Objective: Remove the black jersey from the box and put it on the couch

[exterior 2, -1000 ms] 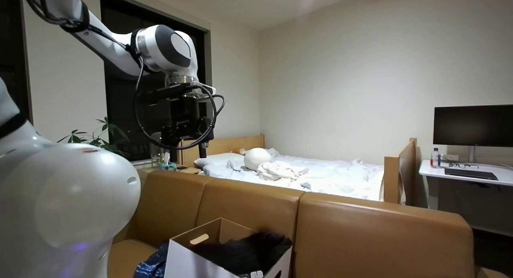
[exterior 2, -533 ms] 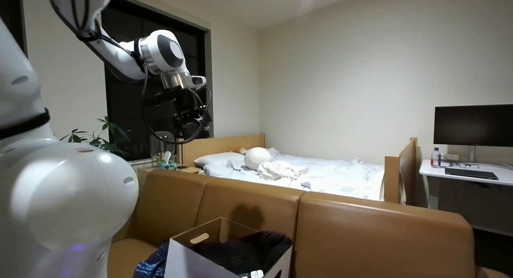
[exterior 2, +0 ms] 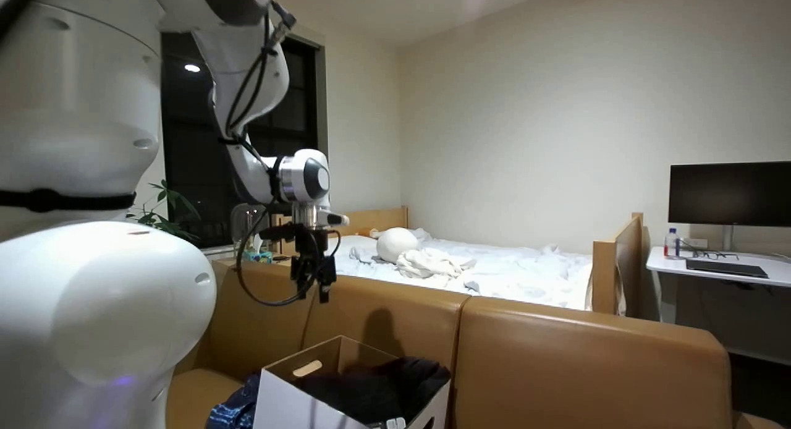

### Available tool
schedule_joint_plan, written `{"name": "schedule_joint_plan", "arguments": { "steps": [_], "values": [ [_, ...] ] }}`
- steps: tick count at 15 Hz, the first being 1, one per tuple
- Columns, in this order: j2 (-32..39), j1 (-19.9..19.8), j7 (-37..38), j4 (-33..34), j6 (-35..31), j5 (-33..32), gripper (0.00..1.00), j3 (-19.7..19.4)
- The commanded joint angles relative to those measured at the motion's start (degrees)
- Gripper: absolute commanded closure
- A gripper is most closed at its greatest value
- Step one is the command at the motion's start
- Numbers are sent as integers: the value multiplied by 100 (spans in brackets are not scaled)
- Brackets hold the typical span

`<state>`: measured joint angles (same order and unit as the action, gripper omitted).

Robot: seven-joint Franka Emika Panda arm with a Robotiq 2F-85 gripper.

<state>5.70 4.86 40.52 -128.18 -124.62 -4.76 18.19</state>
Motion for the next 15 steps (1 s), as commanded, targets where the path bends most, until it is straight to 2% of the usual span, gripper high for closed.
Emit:
{"name": "schedule_joint_plan", "arguments": {
  "steps": [1,5,11,13,15],
  "values": [
    [332,408,16,139,-26,125,0,-384],
    [1019,542,84,661,-7,93,0,-510],
    [2565,534,-483,2338,20,340,0,-1159],
    [3110,479,-961,2964,150,625,0,-1173],
    [3792,417,-1639,3600,293,1069,0,-1029]
  ]
}}
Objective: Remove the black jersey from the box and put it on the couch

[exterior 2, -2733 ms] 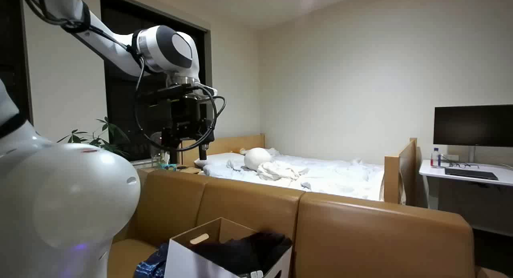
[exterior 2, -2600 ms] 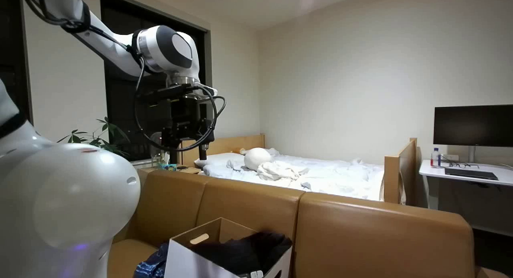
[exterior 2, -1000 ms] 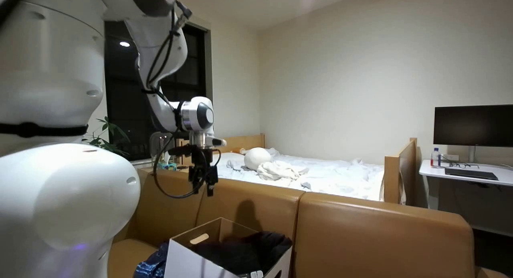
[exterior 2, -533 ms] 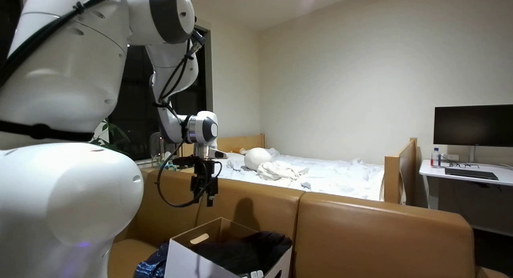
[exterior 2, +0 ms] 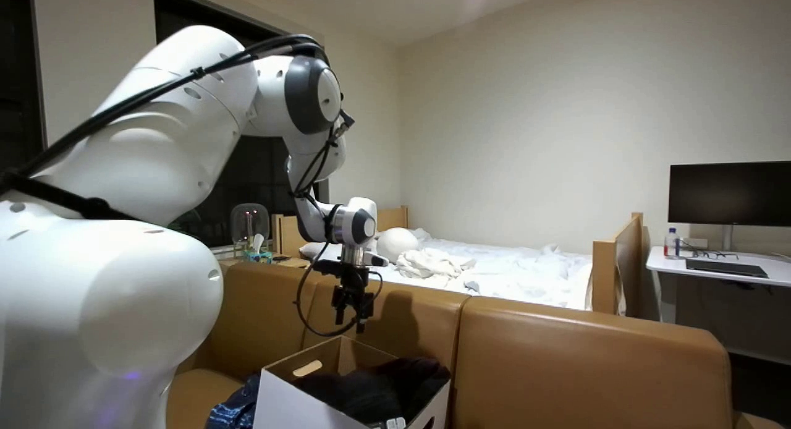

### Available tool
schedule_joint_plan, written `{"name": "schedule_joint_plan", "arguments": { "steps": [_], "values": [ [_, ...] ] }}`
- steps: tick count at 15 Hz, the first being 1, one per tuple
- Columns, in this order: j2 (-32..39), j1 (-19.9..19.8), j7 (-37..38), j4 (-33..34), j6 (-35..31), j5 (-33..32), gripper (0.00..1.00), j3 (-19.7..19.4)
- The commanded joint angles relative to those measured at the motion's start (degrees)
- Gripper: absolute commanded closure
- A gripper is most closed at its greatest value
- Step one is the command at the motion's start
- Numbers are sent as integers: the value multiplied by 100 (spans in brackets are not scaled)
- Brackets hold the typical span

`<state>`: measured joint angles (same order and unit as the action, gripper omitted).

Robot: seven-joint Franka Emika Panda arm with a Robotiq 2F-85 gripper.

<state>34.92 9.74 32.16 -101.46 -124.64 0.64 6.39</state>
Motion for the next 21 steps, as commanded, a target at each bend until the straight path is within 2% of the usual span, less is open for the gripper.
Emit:
{"name": "schedule_joint_plan", "arguments": {
  "steps": [1,3,5,8,12,15,16,18,21],
  "values": [
    [1164,-40,-1017,1167,316,701,0,200],
    [1771,-34,-1396,1684,547,992,0,326],
    [2380,-39,-1564,2220,1050,1183,0,382],
    [3020,110,-1034,2800,1995,1233,0,158],
    [3250,73,-312,3027,2508,1370,0,-138],
    [3554,128,-98,3465,3015,1370,0,-226],
    [3647,137,-81,3602,3108,1391,25,-212],
    [3878,148,-162,3952,3385,1430,33,-123],
    [4104,138,-195,4311,3593,1495,55,-76]
  ]
}}
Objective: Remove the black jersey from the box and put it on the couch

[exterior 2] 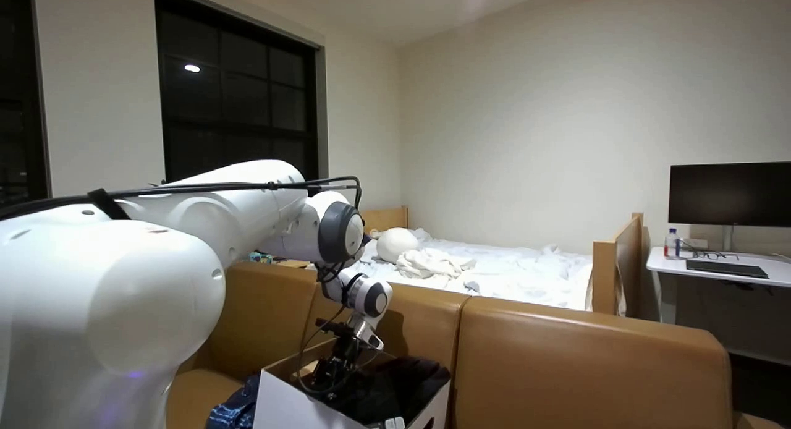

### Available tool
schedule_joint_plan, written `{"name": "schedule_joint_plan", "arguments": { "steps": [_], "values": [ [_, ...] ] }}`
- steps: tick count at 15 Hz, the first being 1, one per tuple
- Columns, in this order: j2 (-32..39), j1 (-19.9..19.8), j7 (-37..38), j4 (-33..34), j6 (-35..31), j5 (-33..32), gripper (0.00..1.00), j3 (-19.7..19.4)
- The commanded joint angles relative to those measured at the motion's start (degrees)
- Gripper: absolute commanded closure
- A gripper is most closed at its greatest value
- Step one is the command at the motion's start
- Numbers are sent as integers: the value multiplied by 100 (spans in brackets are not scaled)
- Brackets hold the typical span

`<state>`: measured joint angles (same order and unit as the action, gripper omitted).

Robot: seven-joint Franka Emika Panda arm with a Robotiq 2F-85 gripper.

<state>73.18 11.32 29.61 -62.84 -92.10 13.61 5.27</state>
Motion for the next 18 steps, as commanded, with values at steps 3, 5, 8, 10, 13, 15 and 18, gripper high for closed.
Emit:
{"name": "schedule_joint_plan", "arguments": {
  "steps": [3,5,8,10,13,15,18],
  "values": [
    [475,-50,14,780,469,267,74,67],
    [529,-70,-28,921,526,304,87,85],
    [282,-95,11,722,448,299,99,72],
    [-266,-95,176,156,161,267,100,-50],
    [-1065,17,371,-567,-441,222,99,-247],
    [-1556,166,585,-976,-925,151,98,-406],
    [-2290,475,1101,-1635,-1587,27,98,-697]
  ]
}}
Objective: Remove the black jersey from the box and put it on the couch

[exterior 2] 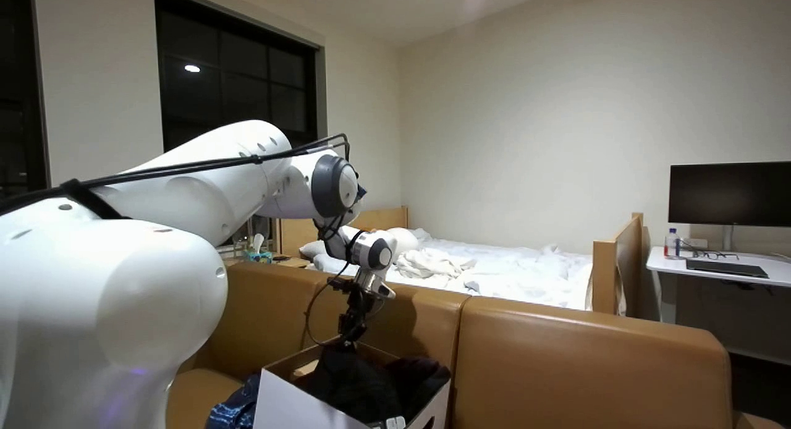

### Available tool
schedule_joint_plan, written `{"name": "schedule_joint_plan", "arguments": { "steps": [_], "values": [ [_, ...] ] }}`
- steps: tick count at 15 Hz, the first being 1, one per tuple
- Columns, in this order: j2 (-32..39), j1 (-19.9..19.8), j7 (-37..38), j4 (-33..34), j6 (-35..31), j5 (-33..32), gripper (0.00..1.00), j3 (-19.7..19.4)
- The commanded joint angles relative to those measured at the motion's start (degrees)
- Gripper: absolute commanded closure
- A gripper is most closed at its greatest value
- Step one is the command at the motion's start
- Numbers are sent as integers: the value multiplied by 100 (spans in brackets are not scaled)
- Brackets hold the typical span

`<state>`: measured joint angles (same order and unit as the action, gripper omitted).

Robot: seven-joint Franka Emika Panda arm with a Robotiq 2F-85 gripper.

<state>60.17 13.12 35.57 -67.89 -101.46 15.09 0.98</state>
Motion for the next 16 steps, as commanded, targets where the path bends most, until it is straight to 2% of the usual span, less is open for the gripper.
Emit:
{"name": "schedule_joint_plan", "arguments": {
  "steps": [1,7,9,13,16],
  "values": [
    [-1209,358,703,-1330,-830,-276,98,-287],
    [-2722,647,1455,-2753,-1306,-1002,98,-409],
    [-3258,611,1683,-3257,-1412,-1146,98,-393],
    [-4326,458,1630,-4065,-1344,-1427,98,-305],
    [-5179,281,1546,-4701,-1483,-1404,98,-194]
  ]
}}
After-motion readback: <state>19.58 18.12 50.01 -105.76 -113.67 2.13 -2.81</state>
